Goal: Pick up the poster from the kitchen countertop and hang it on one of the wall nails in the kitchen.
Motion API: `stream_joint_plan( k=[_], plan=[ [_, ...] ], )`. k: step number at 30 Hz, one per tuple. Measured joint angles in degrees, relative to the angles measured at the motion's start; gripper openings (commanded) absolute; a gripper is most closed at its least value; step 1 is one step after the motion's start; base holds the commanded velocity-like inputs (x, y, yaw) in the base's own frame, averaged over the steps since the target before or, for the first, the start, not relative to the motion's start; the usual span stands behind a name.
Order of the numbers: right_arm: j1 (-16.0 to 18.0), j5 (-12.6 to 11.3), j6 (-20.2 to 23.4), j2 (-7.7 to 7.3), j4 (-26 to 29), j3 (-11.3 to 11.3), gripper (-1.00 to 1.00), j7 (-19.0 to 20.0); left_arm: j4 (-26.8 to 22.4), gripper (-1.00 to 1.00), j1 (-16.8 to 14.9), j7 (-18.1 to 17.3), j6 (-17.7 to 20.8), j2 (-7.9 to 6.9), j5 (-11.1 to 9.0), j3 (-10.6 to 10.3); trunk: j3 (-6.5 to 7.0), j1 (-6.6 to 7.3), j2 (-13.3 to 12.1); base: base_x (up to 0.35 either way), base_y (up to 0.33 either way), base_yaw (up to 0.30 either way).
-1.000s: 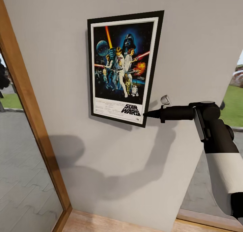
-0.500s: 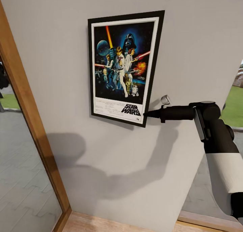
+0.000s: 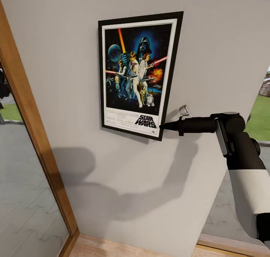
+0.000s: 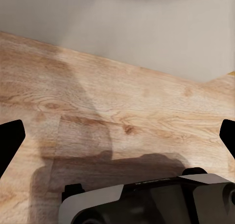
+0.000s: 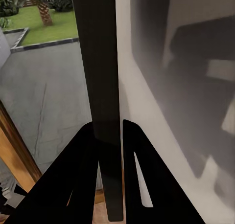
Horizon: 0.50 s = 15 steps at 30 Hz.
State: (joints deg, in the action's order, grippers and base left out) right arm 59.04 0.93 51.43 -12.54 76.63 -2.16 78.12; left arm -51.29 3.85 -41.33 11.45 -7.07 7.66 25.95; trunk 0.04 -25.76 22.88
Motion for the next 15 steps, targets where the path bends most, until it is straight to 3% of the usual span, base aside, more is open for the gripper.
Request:
stream_joint_plan(
  k=[15],
  plan=[
    [0.00, -0.17, 0.06, 0.00, 0.01, -0.01, -1.00, -0.03, 0.00, 1.00, 0.00, 0.00, -0.04, 0.00, 0.00, 0.00, 0.00, 0.00, 0.00, 0.029, 0.000, 0.000]
  ],
)
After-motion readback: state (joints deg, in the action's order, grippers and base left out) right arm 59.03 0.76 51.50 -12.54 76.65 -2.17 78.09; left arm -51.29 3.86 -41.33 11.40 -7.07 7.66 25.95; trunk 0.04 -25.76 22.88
